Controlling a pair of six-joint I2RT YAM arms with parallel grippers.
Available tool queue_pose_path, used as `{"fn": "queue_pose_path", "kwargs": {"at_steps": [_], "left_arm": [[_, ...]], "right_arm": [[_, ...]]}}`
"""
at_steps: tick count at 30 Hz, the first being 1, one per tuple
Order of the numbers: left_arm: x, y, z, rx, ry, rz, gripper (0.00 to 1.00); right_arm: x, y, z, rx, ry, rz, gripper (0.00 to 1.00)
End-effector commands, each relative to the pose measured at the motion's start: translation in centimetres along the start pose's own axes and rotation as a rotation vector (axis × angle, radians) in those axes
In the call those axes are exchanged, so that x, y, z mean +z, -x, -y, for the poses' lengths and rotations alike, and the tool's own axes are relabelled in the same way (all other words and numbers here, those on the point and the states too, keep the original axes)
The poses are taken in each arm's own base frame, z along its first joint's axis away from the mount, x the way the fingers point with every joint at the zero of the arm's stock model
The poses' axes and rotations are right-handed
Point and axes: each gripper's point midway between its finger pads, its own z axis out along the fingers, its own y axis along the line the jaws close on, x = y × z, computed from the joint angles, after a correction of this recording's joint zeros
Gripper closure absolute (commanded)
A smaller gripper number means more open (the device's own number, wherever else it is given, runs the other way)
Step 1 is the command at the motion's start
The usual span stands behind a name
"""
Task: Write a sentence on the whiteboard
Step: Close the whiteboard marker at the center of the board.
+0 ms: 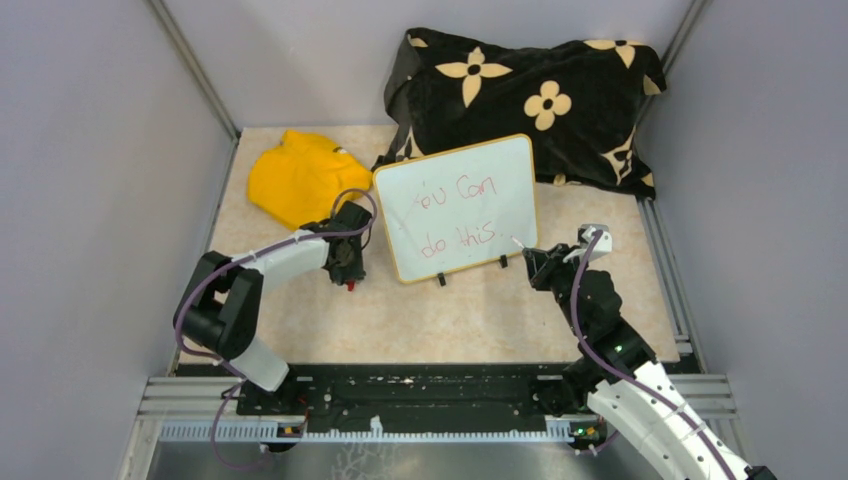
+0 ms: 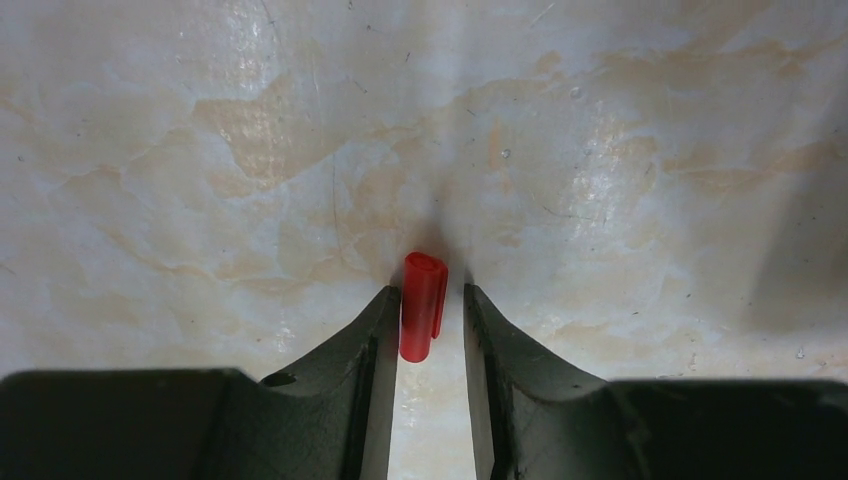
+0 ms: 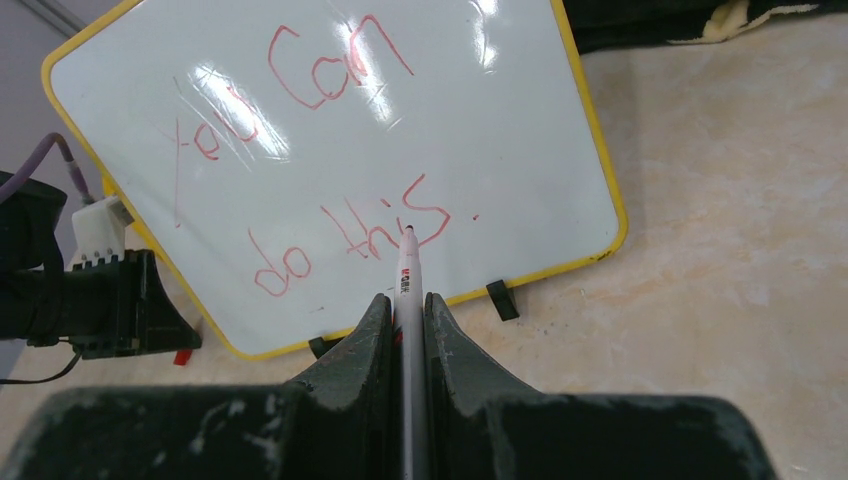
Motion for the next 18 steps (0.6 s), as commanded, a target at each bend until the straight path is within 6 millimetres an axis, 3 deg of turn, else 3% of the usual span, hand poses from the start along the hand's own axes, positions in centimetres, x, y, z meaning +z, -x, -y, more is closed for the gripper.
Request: {"fn": "queue_pose_path", "kwargs": {"at_steps": [1, 18], "left_arm": [[0.80, -0.65, -0.31, -0.024, 0.032, -0.016, 0.66], [-0.02, -0.47, 0.01, -0.183, 0.034, -0.001, 0.81]], "right_arm": [[-0.05, 1.36, -1.14, 0.018, 0.037, 0.043, 1.00], [-0.08, 1.41, -1.23, 0.022, 0.041, 0.045, 1.00]]}}
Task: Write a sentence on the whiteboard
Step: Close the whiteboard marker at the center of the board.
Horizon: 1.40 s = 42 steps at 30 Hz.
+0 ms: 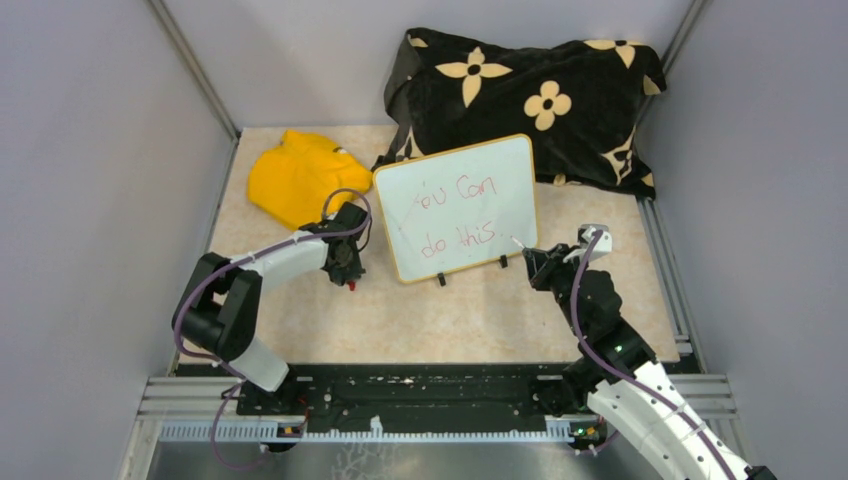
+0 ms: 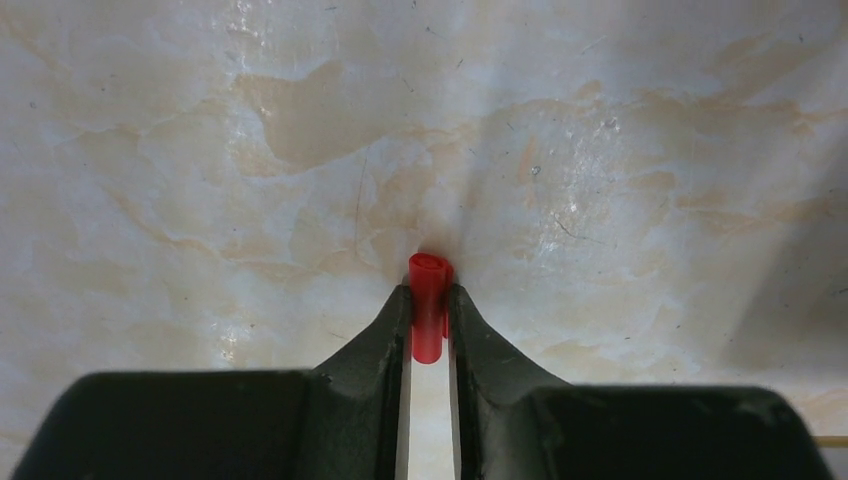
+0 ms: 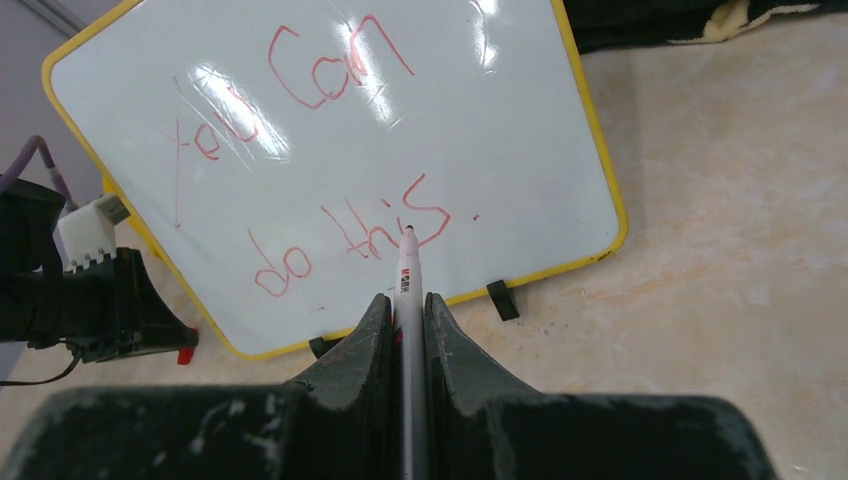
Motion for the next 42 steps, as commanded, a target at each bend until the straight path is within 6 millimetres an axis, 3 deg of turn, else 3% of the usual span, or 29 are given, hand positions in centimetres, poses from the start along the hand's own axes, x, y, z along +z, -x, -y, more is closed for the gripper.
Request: {"fn": "queue_pose_path", "kwargs": {"at_steps": [1, 4, 9, 13, 37, 42], "left_arm": [[0.1, -0.6, 0.3, -0.043, -0.004, -0.026, 0.81], [0.1, -0.7, 0.2, -0.040, 0.000, -0.028, 0.77], [-0.2, -0.6, -0.2, -0.016, 0.009, -0.019, 0.61], [-0.2, -0.6, -0.5, -0.003, 0.022, -0.015, 0.58], [1.3, -2.4, -1.0, 0.047, 0.036, -0.073, 0.79], [1.5, -2.7, -1.4, 0.045, 0.048, -0.078, 0.89]], "right_arm": [[-0.1, 1.4, -1.2, 0.021, 0.040, 0.044, 1.00], [-0.1, 1.5, -1.2, 0.021, 0.041, 0.045, 1.00], [-0.1, 1.5, -1.3, 0.022, 0.043, 0.048, 1.00], [-0.1, 1.4, -1.3, 0.022, 0.043, 0.046, 1.00], [-0.1, 1.4, -1.2, 0.022, 0.038, 0.044, 1.00], [-0.1, 1.3, -1.1, 0.020, 0.037, 0.043, 1.00]]}}
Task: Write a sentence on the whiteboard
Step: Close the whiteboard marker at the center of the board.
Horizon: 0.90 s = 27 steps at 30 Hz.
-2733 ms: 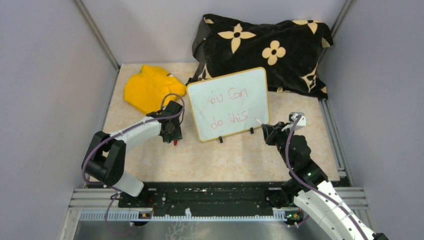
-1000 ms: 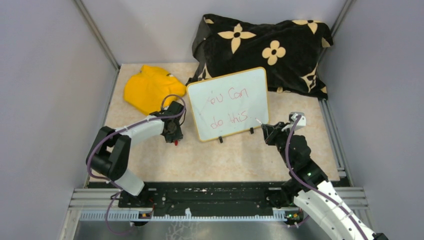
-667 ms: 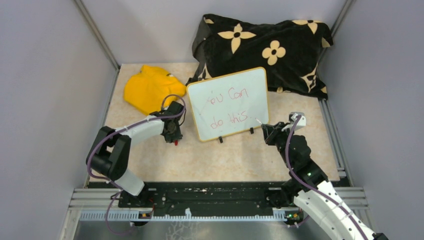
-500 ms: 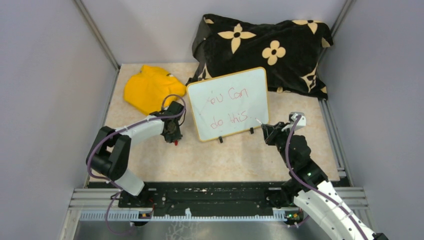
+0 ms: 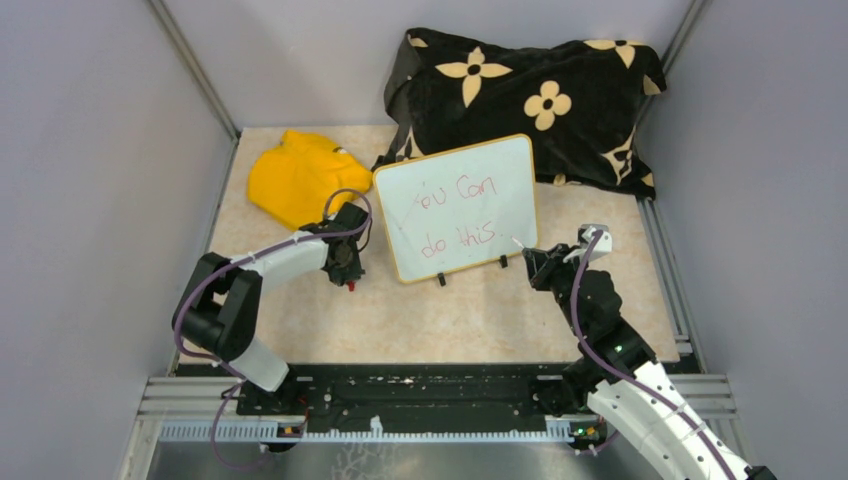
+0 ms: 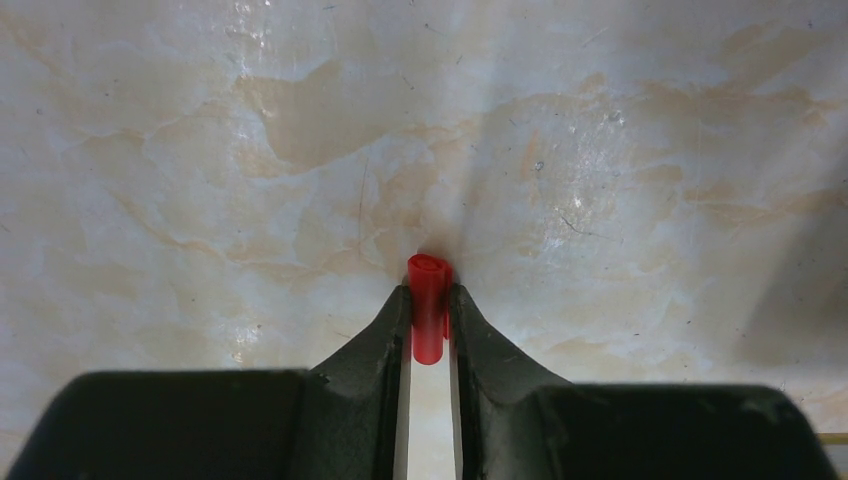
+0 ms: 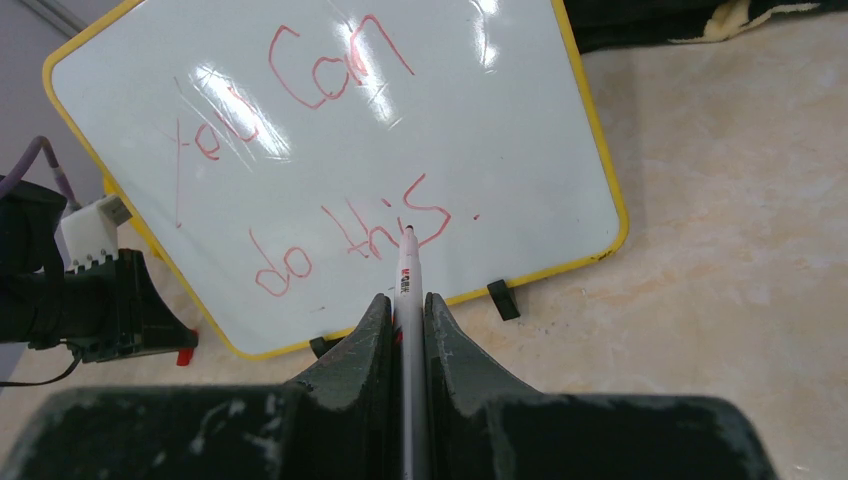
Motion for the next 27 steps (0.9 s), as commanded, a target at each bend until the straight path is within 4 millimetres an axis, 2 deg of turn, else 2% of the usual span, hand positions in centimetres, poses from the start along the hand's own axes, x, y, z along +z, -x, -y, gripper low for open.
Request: {"fn": "queue_pose_path", "kwargs": {"at_steps": [1, 4, 10, 16, 19, 27], "left_arm": [[1.4, -2.6, -1.1, 0.024, 0.040, -0.075, 0.93], [1.5, -2.8, -1.1, 0.024, 0.042, -0.078, 1.00], [1.0, -2.3, -1.1, 0.007, 0.032, -0.055, 1.00], [-0.3, -0.9, -1.8, -0.032, 0.045, 0.010, 1.00], [-1.4, 0.0, -1.6, -0.048, 0.019, 0.049, 1.00], [-6.2, 3.3, -0.7, -0.084, -0.103, 0.189, 1.00]], "right_arm": [[-0.1, 1.4, -1.1, 0.019, 0.037, 0.044, 1.00], [-0.1, 1.4, -1.1, 0.018, 0.038, 0.043, 1.00], [-0.1, 1.4, -1.1, 0.017, 0.038, 0.044, 1.00], [-0.1, 1.4, -1.2, 0.015, 0.038, 0.042, 1.00], [-0.2, 1.4, -1.1, 0.012, 0.033, 0.041, 1.00], [-0.2, 2.0, -1.2, 0.004, 0.027, 0.047, 1.00]]}}
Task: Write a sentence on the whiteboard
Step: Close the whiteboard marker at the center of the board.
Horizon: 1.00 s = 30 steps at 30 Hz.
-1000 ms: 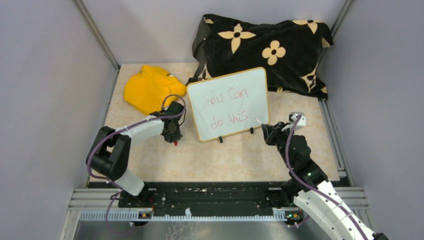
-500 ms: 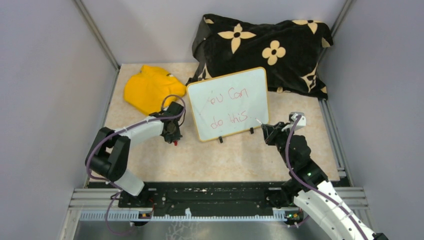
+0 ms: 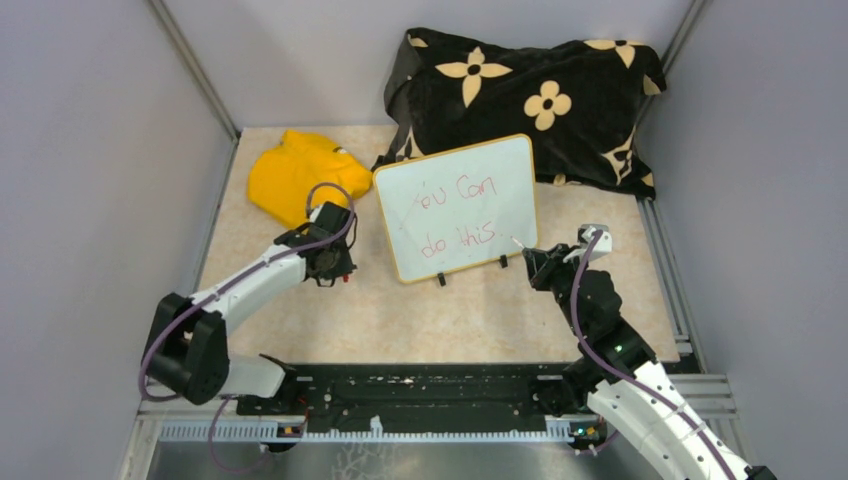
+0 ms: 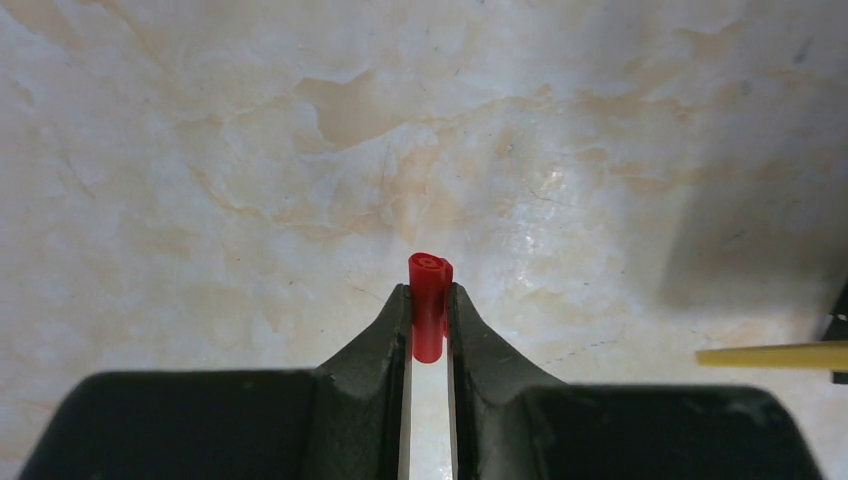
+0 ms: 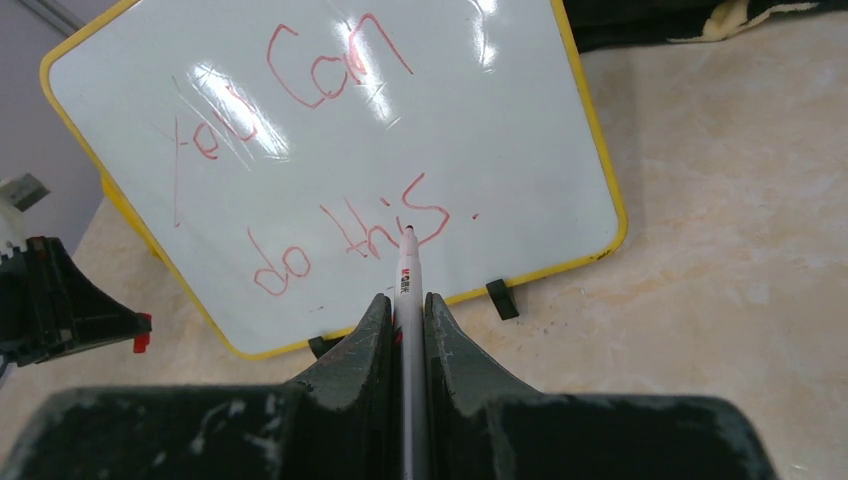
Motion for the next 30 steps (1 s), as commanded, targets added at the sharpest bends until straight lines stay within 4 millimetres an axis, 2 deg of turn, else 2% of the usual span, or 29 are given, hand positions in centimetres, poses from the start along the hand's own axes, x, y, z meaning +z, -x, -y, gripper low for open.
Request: {"fn": "queue_pose_path", "kwargs": {"at_steps": [1, 5, 8, 14, 18, 23, 27, 30], "left_arm": [[-2.8, 2.4, 0.5, -0.019, -0.064, 0.088, 1.00], [-6.0, 4.6, 1.0, -0.040, -0.145, 0.190, 1.00], [-8.9, 6.7, 1.1, -0.054, -0.199, 0.294, 1.00], [-15.3, 10.5, 1.9, -0.033, -0.363, 0.504, 1.00], [-19.9, 13.2, 3.5, -0.030, -0.495, 0.624, 1.00], [-24.2, 15.2, 6.5, -0.025, -0.677, 0.686, 1.00], [-27.3, 15.6, 9.0, -0.052, -0.869, 0.692, 1.00], [-29.7, 15.8, 10.1, -0.074, -0.992, 0.720, 1.00]], "right_arm": [[-0.2, 2.2, -1.3, 0.003, 0.029, 0.048, 1.00], [-0.3, 2.8, -1.6, 0.003, 0.035, 0.055, 1.00], [-0.4, 3.6, -2.6, -0.004, 0.070, 0.062, 1.00], [-1.1, 7.4, -5.4, -0.032, 0.163, 0.122, 1.00], [-0.4, 9.9, -6.8, -0.048, 0.170, 0.149, 1.00], [0.3, 13.4, -9.7, -0.062, 0.211, 0.210, 1.00], [-1.9, 17.8, -12.4, -0.043, 0.278, 0.359, 1.00], [-3.7, 19.9, -13.9, -0.023, 0.338, 0.431, 1.00]]}}
